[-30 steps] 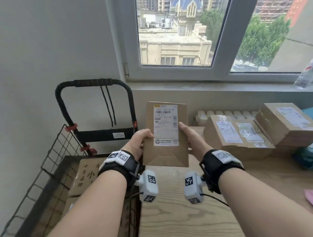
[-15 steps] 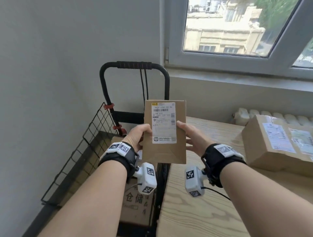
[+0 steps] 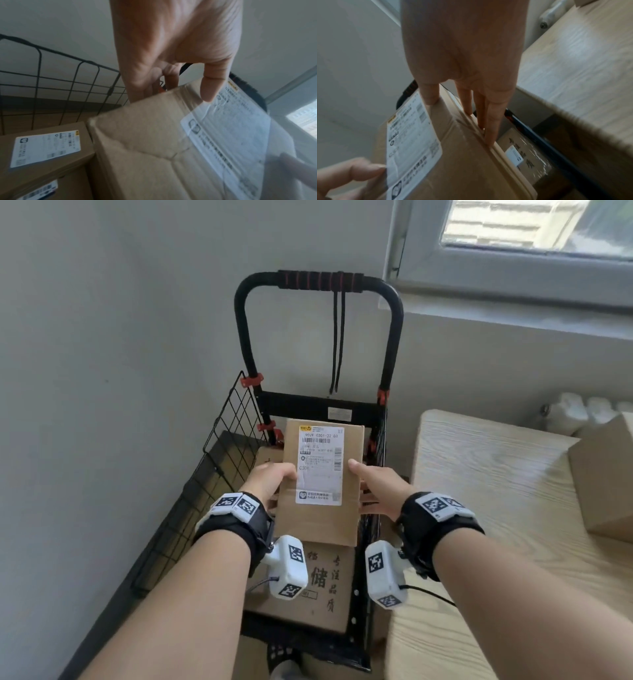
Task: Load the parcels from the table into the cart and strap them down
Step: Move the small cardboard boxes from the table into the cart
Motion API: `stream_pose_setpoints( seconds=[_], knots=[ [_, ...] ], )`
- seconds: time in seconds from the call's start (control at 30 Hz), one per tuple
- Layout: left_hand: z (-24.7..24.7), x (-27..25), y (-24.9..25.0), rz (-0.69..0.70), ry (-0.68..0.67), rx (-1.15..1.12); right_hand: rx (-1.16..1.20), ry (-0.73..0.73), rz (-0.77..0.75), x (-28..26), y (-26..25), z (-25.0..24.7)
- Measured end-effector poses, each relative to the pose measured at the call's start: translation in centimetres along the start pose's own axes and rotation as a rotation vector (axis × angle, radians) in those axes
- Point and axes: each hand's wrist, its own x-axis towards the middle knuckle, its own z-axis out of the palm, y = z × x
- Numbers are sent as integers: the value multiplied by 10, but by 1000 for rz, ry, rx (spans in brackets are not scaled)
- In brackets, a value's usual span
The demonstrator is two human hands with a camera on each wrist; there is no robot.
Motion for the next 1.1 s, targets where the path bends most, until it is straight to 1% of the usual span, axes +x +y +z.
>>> stream_pose_setpoints(
  seconds=[0.1, 0.2, 0.3, 0.37, 0.43, 0.53, 0.6, 0.73, 0.87, 0.97, 1.1],
  knots=[
    [-20, 34, -16, -66, -62, 49, 8, 38, 77, 27, 12, 27],
    [-33, 69, -45, -163, -139, 86, -4, 81, 168, 57, 32, 49],
    [-40, 99, -80, -261, -200, 161, -24, 110, 264, 84, 62, 66],
    [-42, 117, -108, -306, -224, 238, -35, 119, 336, 100, 87, 74],
    [-43, 133, -134, -348, -243, 262, -38, 123, 399, 117, 111, 83],
    [-47, 153, -166, -406, -242, 345, -52, 131, 475, 136, 138, 96],
    [-49, 164, -179, -395, -247, 439, -52, 138, 501, 146, 152, 105],
    [-47, 175, -193, -412, -247, 506, -87, 150, 550, 161, 175, 114],
    [-40, 187, -209, -481, -252, 491, -115, 146, 599, 171, 197, 114],
    [-35, 196, -217, -550, -209, 446, -95, 145, 628, 181, 206, 115],
    [-36, 209, -220, -568, -173, 411, -58, 126, 644, 197, 211, 119]
  ],
)
